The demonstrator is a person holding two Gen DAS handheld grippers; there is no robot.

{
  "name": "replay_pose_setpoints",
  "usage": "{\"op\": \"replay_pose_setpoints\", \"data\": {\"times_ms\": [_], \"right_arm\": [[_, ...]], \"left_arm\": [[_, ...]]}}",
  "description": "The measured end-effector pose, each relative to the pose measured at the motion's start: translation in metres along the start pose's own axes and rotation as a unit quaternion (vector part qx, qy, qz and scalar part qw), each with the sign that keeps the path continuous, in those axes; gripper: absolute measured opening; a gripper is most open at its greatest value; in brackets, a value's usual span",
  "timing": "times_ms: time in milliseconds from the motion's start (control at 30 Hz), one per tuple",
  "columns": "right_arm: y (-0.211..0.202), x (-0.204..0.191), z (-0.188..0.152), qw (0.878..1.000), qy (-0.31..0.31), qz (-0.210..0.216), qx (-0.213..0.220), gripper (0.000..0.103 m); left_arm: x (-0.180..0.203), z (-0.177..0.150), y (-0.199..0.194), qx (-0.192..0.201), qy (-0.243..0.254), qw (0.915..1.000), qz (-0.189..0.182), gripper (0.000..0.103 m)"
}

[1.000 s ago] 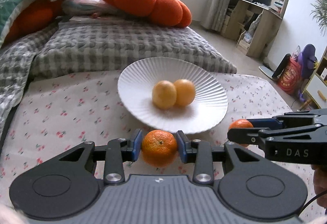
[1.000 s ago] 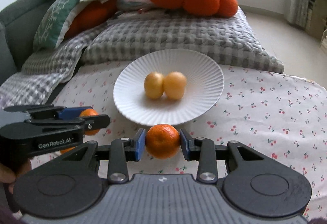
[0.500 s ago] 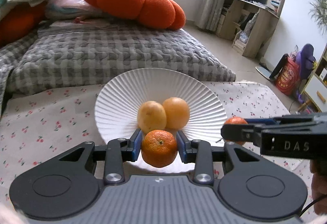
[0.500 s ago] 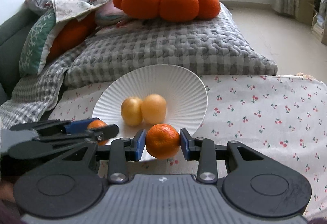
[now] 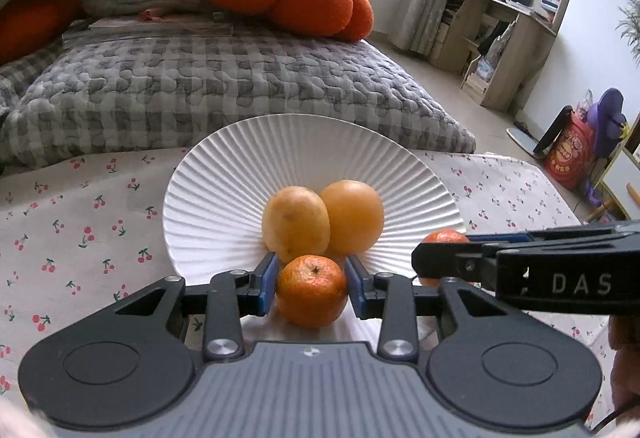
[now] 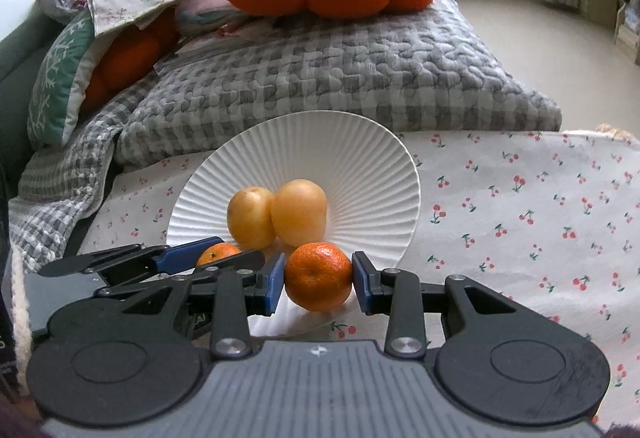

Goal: Organize fruits
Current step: 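Lower both mandarins into the white plate beside the citrus and open both tools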

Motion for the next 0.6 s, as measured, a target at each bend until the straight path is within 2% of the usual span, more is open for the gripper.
{"op": "replay_pose_setpoints", "data": {"times_ms": [267, 600], "right_arm": [[0.003, 0.0, -0.005, 1.0, 0.022, 0.017, -0.009, 0.035], [-0.009, -0.008, -0.01, 1.0, 0.02, 0.018, -0.005, 0.036]], "left_arm": [[-0.011, -0.001, -0.004, -0.006, -0.044, 0.9987, -0.027, 0.03], [-0.022, 0.001, -0.029, 0.003, -0.08, 0.9961, -0.035, 0.034]]}}
Point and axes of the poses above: each gripper's, at about its wrist camera, not at the fingertips, and y roughly the way its jaws point, x to its right, z to its top, the point moved 5 cm from there along y, roughly the way its jaws point, and after that the axes turned 5 degrees about y, right-handed, at the moved point
